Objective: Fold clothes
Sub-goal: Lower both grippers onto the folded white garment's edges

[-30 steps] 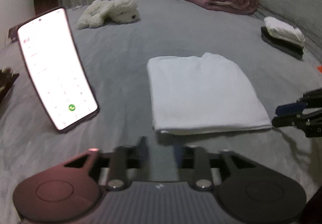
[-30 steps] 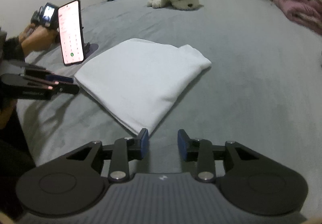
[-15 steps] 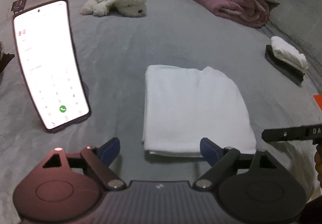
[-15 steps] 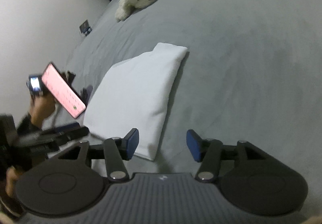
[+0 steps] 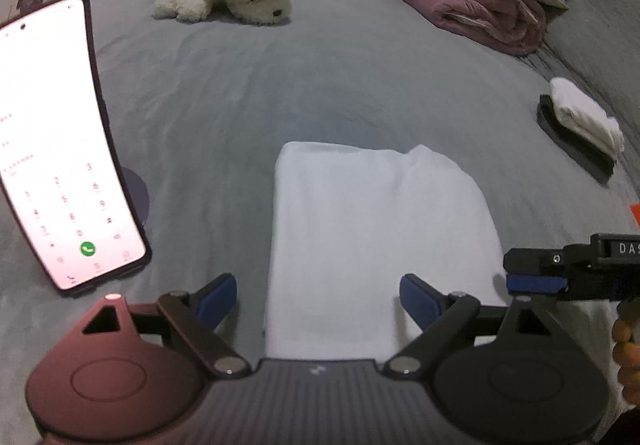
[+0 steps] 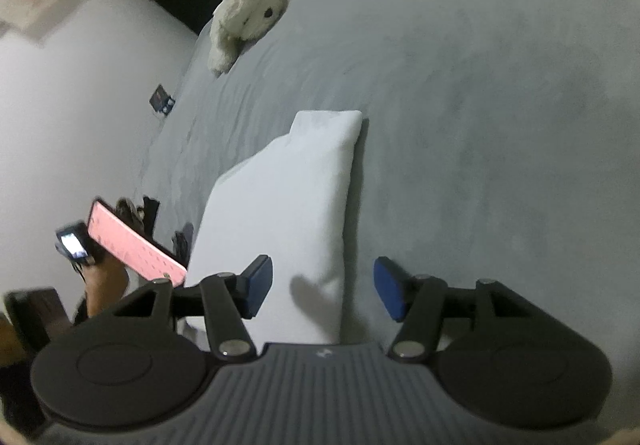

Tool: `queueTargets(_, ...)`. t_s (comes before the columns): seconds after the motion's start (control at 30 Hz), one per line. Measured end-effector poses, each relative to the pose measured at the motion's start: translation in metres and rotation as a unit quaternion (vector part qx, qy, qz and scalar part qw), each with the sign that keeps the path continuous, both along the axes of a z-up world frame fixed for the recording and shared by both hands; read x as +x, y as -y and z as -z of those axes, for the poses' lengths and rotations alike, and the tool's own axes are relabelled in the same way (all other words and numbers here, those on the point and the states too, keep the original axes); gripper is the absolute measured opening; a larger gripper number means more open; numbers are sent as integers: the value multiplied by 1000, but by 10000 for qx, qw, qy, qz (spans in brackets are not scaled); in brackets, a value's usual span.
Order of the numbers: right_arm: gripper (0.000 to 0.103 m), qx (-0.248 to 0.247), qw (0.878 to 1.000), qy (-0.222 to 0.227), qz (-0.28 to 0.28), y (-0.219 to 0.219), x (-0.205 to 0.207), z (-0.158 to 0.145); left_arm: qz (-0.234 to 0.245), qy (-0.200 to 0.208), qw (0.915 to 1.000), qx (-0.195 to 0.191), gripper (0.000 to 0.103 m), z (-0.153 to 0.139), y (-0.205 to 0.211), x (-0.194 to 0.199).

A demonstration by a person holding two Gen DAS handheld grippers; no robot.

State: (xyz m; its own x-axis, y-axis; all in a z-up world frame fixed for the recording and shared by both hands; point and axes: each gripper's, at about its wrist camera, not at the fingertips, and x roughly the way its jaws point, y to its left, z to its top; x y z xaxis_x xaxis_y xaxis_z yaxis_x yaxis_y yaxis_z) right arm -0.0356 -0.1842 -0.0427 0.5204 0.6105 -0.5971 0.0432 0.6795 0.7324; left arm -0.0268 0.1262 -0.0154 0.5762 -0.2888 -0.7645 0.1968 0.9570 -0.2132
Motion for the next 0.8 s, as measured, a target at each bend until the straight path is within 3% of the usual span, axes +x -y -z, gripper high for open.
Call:
queueTargets(0.2, 61, 524, 9982, -146, 236, 9, 11, 10, -193, -139, 9980, -584, 84, 11, -10, 18)
queueTargets(0.3, 61, 639, 9975, -177, 264, 11, 15, 10, -250, -124, 9972, -696, 83, 13, -11, 23)
queueTargets(0.8, 61, 821, 9964, -127, 153, 11, 32, 13, -454, 72, 9969, -646, 83, 18, 1, 46)
